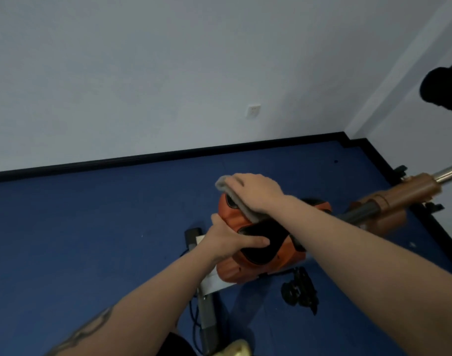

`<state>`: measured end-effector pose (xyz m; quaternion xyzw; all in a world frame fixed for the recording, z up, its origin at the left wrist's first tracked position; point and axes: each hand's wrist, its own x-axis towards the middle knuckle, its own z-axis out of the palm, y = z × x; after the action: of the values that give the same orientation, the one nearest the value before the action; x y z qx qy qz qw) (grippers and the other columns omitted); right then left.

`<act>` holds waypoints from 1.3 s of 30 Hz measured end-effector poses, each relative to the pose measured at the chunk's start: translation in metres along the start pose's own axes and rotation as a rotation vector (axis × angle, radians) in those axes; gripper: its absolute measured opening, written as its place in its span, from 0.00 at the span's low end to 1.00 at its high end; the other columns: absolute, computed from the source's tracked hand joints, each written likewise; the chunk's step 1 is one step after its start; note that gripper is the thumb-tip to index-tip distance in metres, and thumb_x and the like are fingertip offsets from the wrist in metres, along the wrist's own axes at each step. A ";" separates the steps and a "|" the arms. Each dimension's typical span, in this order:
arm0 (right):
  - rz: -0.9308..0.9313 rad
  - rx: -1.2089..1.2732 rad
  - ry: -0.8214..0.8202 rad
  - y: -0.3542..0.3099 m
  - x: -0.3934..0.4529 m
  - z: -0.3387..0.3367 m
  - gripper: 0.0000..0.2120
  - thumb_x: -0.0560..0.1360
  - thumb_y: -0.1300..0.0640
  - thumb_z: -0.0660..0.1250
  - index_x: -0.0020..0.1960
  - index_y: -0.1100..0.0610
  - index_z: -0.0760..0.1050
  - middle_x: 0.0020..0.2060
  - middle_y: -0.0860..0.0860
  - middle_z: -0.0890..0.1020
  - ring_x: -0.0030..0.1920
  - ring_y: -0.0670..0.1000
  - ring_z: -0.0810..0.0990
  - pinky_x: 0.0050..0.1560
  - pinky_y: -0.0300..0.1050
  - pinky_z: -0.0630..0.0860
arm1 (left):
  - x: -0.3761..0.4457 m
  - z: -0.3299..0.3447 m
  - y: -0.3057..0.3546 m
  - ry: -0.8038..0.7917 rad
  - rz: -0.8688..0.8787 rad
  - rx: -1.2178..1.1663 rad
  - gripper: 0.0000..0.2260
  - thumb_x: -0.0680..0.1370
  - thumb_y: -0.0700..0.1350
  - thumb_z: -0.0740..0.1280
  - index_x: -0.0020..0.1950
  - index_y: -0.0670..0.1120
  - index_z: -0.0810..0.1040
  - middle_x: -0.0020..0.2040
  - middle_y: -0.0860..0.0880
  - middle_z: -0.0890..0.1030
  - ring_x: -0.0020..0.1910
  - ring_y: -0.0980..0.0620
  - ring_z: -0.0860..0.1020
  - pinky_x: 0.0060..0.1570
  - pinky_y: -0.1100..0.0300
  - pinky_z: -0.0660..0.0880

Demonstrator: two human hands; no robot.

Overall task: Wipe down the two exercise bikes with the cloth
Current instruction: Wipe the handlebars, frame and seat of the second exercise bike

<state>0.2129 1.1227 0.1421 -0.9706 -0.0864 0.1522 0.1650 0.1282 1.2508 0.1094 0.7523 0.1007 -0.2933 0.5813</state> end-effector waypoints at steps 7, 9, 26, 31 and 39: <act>-0.131 0.022 -0.123 -0.020 0.005 -0.013 0.18 0.73 0.33 0.58 0.48 0.44 0.77 0.49 0.43 0.78 0.52 0.50 0.76 0.46 0.48 0.71 | -0.003 0.003 0.006 -0.074 0.022 -0.039 0.33 0.50 0.58 0.81 0.53 0.49 0.83 0.49 0.49 0.85 0.52 0.48 0.82 0.56 0.47 0.79; 0.021 0.032 -0.166 -0.029 0.015 -0.013 0.16 0.70 0.34 0.61 0.43 0.44 0.78 0.43 0.43 0.78 0.48 0.51 0.76 0.43 0.46 0.70 | -0.007 0.003 0.007 -0.073 0.000 -0.028 0.31 0.52 0.56 0.82 0.52 0.50 0.83 0.49 0.48 0.85 0.51 0.47 0.83 0.51 0.50 0.80; 0.002 0.099 0.104 0.017 -0.021 0.003 0.28 0.78 0.32 0.45 0.65 0.44 0.73 0.64 0.47 0.76 0.63 0.54 0.75 0.55 0.52 0.70 | -0.010 0.002 0.009 -0.133 0.062 -0.048 0.43 0.49 0.57 0.82 0.62 0.48 0.78 0.58 0.47 0.82 0.59 0.48 0.79 0.62 0.45 0.75; 0.293 -0.148 0.008 0.024 -0.012 -0.003 0.23 0.82 0.45 0.45 0.63 0.54 0.72 0.59 0.57 0.78 0.57 0.60 0.76 0.51 0.53 0.71 | -0.015 -0.001 0.031 0.266 0.204 0.349 0.69 0.45 0.72 0.74 0.76 0.61 0.38 0.77 0.54 0.47 0.76 0.49 0.49 0.74 0.45 0.54; 0.302 -0.020 0.199 0.091 -0.065 -0.020 0.24 0.82 0.41 0.48 0.55 0.49 0.80 0.52 0.52 0.82 0.51 0.57 0.79 0.49 0.51 0.75 | 0.013 0.007 0.063 0.084 0.293 0.681 0.31 0.75 0.62 0.59 0.77 0.55 0.60 0.78 0.53 0.58 0.77 0.47 0.49 0.74 0.47 0.49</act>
<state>0.1695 1.0178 0.1457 -0.9844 0.0758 0.0776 0.1384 0.1675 1.2230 0.1530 0.9203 -0.0878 -0.1926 0.3291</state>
